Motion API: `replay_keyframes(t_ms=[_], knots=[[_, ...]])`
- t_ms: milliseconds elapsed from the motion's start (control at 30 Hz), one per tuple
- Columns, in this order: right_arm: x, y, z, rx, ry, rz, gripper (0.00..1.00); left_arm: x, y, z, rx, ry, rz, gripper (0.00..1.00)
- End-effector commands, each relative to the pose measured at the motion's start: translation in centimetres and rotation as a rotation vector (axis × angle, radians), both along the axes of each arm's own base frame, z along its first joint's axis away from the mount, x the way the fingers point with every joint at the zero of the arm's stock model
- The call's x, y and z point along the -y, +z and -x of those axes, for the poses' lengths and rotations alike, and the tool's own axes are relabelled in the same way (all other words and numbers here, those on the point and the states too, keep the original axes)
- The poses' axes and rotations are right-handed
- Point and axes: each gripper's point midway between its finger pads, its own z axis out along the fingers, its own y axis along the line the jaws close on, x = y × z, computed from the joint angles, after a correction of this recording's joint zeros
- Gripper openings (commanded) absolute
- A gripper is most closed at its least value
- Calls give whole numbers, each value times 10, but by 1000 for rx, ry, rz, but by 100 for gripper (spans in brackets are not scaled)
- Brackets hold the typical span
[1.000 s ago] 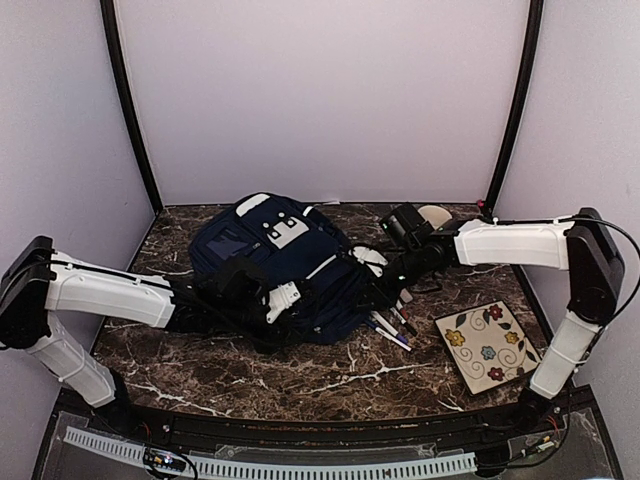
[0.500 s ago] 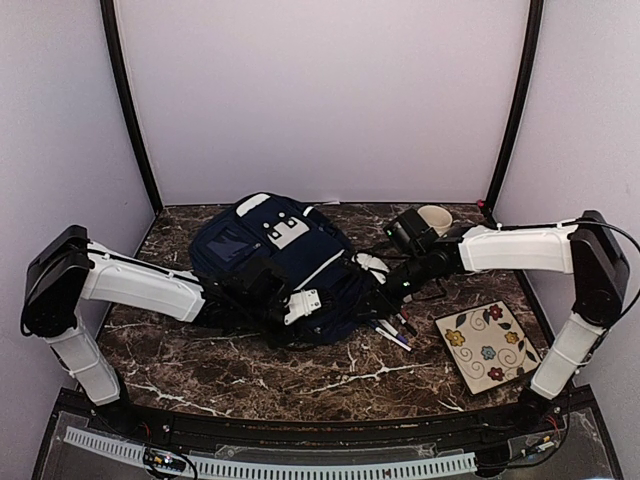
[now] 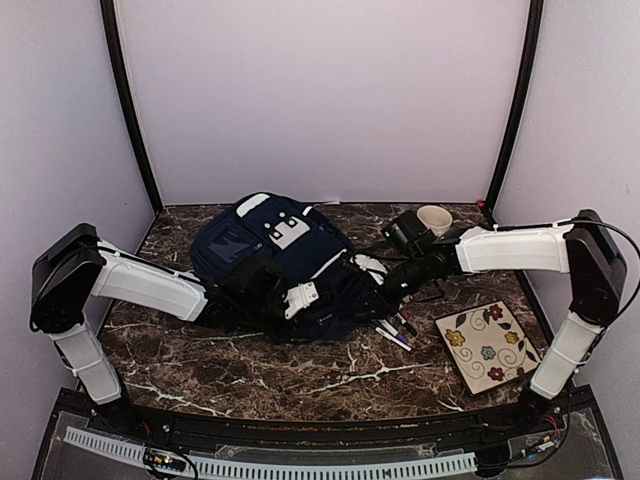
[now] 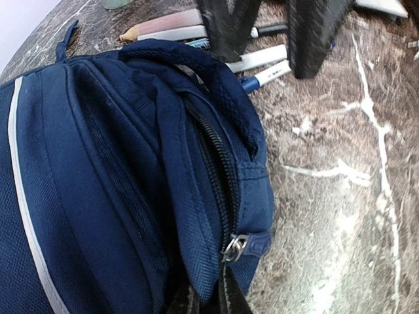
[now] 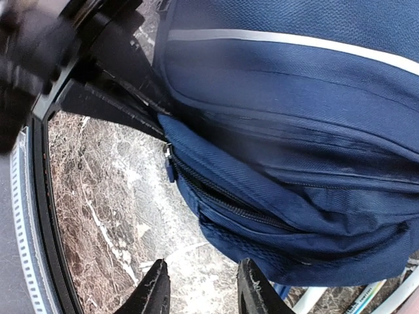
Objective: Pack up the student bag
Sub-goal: Pick up the student bag from the center of the board, then grab the largest pocket of the student bag.
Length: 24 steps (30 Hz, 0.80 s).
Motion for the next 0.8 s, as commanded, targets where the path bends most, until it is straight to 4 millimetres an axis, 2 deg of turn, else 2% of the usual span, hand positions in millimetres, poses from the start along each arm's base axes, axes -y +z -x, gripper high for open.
replay_keyframes(t_ms=[0,167,267,467,533,767], knots=[[-12,-3,4,3,11,-10,35,18,39,-1,-68,14,274,0],[-22,-7,-4,32,-13,13,33,30,50,-7,-134,40,403,0],[-25,-10,-5,33,-23,16,36,36,56,-12,-162,53,468,0],[-31,-15,-13,58,-66,22,42,42,54,-15,-191,62,505,0],[-39,-8,-23,72,-81,10,43,42,55,-15,-200,67,515,0],[-55,-12,-31,45,-101,-17,45,44,60,-14,-212,71,544,0]])
